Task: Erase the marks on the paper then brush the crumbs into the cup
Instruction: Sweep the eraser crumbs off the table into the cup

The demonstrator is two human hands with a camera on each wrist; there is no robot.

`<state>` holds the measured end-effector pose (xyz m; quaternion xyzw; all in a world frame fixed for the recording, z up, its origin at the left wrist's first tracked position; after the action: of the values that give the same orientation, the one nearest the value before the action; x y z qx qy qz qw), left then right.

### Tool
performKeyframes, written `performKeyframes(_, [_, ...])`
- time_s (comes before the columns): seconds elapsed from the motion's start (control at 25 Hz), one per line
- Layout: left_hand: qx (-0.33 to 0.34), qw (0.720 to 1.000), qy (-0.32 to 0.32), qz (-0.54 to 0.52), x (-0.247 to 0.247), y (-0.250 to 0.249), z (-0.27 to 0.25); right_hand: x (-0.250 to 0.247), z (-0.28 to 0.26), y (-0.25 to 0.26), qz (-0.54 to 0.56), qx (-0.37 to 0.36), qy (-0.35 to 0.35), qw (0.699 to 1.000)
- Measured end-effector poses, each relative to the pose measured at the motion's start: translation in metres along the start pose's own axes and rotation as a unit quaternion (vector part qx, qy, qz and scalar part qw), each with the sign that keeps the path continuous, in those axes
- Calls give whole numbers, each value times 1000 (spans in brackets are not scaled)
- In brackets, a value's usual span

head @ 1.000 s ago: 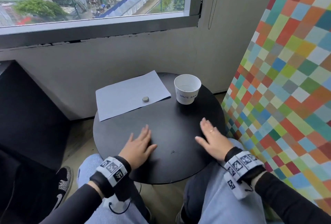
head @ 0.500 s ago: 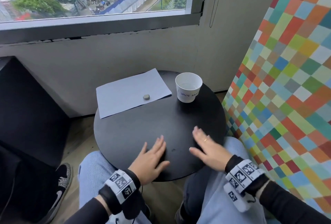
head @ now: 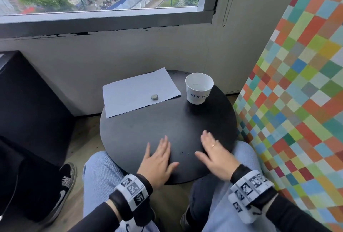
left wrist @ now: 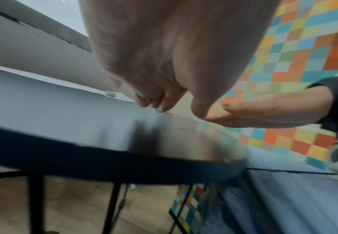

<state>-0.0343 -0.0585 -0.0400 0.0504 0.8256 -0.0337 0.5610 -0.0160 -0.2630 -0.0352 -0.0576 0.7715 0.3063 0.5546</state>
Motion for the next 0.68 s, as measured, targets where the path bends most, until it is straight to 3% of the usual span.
performKeyframes(0.08, [-77, 997, -12, -14, -6, 26, 11, -19, -7, -40, -44, 109, 11, 993])
performKeyframes(0.16, [-131, 991, 5, -28, -6, 43, 22, -20, -14, -57, -60, 162, 49, 984])
performKeyframes(0.24, [-97, 995, 22, -27, -6, 33, 26, -7, -12, -40, -47, 112, 52, 991])
performKeyframes(0.36, [29, 999, 44, -11, -5, -1, 27, 16, -5, 12, -13, -38, 80, 996])
performKeyframes(0.44, [33, 998, 40, -33, -17, 2, 36, 12, 1, 22, 5, -76, 102, 992])
performKeyframes(0.56, [-50, 996, 23, -73, -39, 33, 69, -19, 23, -25, 17, 37, 54, 998])
performKeyframes(0.64, [-66, 996, 35, -57, -40, 44, 83, -33, 31, -54, -21, 116, 60, 991])
performKeyframes(0.68, [-52, 997, 37, -45, -38, 40, 85, -33, 34, -53, -31, 116, 65, 991])
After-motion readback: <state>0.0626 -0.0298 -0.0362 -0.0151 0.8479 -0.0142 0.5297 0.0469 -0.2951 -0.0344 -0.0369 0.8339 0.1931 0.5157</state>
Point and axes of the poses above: each hand's wrist, its own z-axis towards the middle knuckle, its own x-axis out of the palm, y = z × x, the point moved 5 cm from there along z, towards the middle knuckle, and after that the axes turned 14 degrees about -x, right-handed, at the moved point
